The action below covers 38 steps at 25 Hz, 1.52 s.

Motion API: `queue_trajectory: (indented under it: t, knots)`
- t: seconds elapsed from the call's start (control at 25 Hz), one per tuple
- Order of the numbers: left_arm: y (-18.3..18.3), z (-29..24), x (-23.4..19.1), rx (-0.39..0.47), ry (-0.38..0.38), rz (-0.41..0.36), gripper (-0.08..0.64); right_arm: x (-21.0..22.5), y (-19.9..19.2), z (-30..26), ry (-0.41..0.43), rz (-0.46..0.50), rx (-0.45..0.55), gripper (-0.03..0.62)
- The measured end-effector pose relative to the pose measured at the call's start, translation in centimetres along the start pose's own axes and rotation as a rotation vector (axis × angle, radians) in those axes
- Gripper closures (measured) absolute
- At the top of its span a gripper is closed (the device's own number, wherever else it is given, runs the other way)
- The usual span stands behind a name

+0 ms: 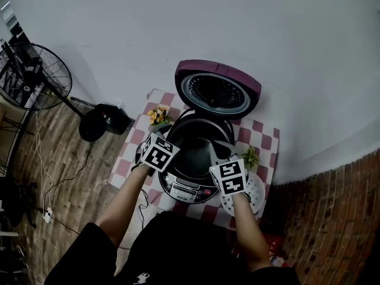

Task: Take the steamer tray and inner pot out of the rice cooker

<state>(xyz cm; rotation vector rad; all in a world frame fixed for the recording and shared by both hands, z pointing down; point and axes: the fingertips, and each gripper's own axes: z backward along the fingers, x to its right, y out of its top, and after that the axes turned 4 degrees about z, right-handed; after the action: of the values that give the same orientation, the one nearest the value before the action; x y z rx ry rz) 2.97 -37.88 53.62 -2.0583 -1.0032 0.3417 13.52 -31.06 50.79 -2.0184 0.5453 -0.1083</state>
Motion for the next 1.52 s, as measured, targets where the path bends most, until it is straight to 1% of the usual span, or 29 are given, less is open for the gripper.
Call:
queue_trajectory:
  t: [0.16, 0.28, 0.44, 0.52, 0.6, 0.8, 0.92, 1.12, 1.32, 1.36, 1.52]
  knots:
    - [-0.6, -1.4, -0.4, -0.049, -0.037, -0.024, 0.293, 1.9, -1.0, -0.2, -0.082, 0.003, -0.043, 0.589]
    - [-1.0, -2.6, -0.8, -0.076, -0.043, -0.050, 0.293, 3.4, -1.8, -0.5, -0.140, 0.059, -0.121, 0.573]
    - [-1.3, -3.9, -0.8, -0.113, -0.047, -0.106, 0.293, 5.1, -3.6, -1.7, -0.168, 0.135, -0.249, 0.468]
    - [-1.3, -4.4, -1.0, -0.132, -0.042, -0.140, 0.293, 5.8, -4.7, -2.6, -0.161, 0.152, -0.318, 0.394]
    - [-1.3, -4.9, -1.3, -0.149, -0.034, -0.171, 0.295, 6.3, -5.7, -3.8, -0.154, 0.169, -0.378, 0.351]
    - [-2.2, -6.2, -1.5, -0.193, -0.035, -0.209, 0.302, 6.9, -7.1, -5.7, -0.156, 0.211, -0.481, 0.345]
    - [-2.3, -6.6, -1.8, -0.204, -0.029, -0.223, 0.322, 7.4, -7.5, -6.6, -0.171, 0.242, -0.511, 0.345]
    - [-1.7, -6.8, -1.8, -0.199, -0.026, -0.241, 0.345, 8.2, -8.5, -7.0, -0.167, 0.253, -0.560, 0.345]
    - [-1.1, -6.0, -1.8, -0.173, -0.038, -0.191, 0.356, 8.5, -7.1, -6.4, -0.154, 0.210, -0.508, 0.362]
    - [-1.1, -5.7, -1.8, -0.172, -0.038, -0.187, 0.373, 8.3, -6.6, -6.2, -0.154, 0.216, -0.495, 0.364]
    - [-0.6, -4.3, -1.7, -0.155, -0.042, -0.155, 0.407, 7.9, -4.2, -5.2, -0.162, 0.250, -0.431, 0.414]
